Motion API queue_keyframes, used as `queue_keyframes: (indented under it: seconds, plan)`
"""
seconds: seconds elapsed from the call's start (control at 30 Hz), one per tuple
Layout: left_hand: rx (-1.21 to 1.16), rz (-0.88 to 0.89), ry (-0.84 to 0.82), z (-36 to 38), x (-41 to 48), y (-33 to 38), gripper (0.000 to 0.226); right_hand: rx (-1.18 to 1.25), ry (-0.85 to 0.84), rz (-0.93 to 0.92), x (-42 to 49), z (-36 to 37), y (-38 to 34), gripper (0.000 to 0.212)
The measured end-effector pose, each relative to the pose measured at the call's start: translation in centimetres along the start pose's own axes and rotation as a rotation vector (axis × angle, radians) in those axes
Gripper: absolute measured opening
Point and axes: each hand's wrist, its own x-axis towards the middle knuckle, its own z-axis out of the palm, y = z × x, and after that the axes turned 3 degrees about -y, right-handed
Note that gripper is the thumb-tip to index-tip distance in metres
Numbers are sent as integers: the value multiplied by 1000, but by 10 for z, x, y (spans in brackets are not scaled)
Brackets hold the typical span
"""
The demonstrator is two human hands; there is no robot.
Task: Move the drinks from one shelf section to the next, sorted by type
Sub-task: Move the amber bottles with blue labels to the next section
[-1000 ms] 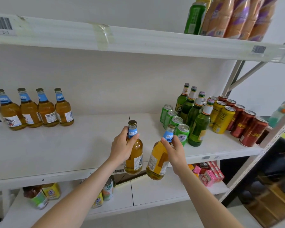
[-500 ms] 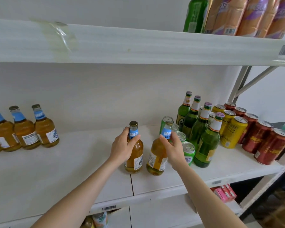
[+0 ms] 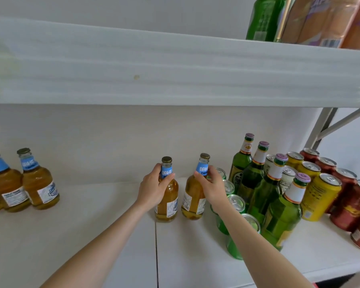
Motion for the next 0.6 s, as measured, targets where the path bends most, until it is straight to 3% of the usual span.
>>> queue_keyframes:
  seconds: [0.23,0.6]
  plan:
    - [36,-43,25,13,35,-13,37,-60,-49,2,43,11,7,37]
    - [41,-70,25,14,64,-24,36,-128,-76,-41,68,34,17,32]
